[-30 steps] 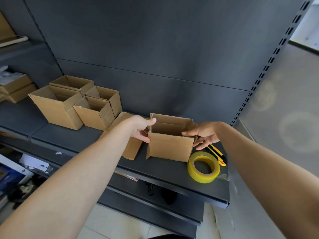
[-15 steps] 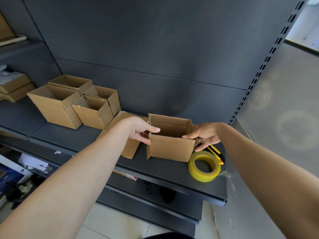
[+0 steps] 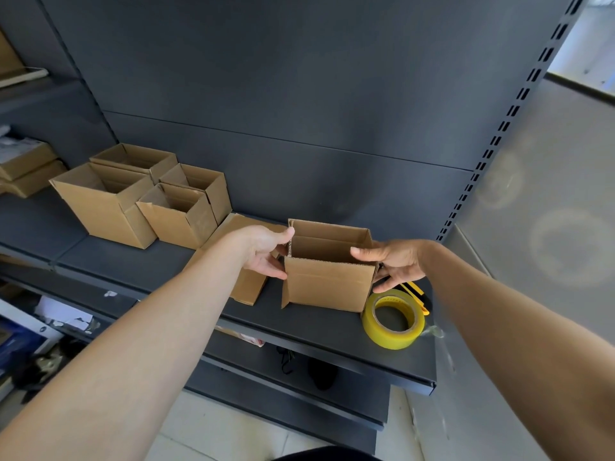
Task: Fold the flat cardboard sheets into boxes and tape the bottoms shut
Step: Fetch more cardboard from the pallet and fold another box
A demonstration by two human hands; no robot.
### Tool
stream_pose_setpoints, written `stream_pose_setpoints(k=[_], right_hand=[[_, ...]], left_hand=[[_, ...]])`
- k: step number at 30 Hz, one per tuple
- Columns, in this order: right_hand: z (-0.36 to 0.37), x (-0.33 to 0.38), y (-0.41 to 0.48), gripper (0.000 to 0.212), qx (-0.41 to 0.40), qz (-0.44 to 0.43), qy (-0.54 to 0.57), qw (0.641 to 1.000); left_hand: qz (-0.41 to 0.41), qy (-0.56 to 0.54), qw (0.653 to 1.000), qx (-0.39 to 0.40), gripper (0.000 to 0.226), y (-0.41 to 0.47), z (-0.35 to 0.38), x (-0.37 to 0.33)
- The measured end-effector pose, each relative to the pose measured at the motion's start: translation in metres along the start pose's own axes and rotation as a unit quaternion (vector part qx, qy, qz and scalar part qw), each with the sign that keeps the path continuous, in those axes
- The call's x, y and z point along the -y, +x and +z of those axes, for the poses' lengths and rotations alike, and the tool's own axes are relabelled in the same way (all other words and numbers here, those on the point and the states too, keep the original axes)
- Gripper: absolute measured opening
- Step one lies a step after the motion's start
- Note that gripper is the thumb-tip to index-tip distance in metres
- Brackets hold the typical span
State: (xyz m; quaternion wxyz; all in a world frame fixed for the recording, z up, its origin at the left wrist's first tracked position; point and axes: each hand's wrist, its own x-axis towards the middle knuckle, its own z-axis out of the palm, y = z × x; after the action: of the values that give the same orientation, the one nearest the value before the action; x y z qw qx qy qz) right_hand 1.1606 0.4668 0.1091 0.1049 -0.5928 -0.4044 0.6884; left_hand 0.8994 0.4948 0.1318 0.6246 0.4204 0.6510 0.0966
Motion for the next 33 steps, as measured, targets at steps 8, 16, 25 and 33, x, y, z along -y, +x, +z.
stream_pose_setpoints(k=[8,16,25,33], right_hand=[[-0.009,-0.01,0.004,0.093,-0.011,-0.035,0.112,0.993],[-0.015,-0.02,0.009,0.079,0.009,-0.046,0.144,0.988],[-0.024,-0.025,0.013,0.053,0.033,-0.052,0.193,0.979],[-0.016,-0.021,0.015,0.094,0.024,-0.048,0.169,0.984]], left_hand=[[0.026,-0.001,0.999,-0.036,0.045,0.008,0.002,0.0],[0.036,-0.004,0.999,-0.03,0.045,0.012,-0.001,-0.003],[0.024,-0.006,0.999,0.028,0.044,0.014,-0.01,-0.003],[0.044,0.068,0.995,-0.054,0.057,0.026,0.007,0.005]])
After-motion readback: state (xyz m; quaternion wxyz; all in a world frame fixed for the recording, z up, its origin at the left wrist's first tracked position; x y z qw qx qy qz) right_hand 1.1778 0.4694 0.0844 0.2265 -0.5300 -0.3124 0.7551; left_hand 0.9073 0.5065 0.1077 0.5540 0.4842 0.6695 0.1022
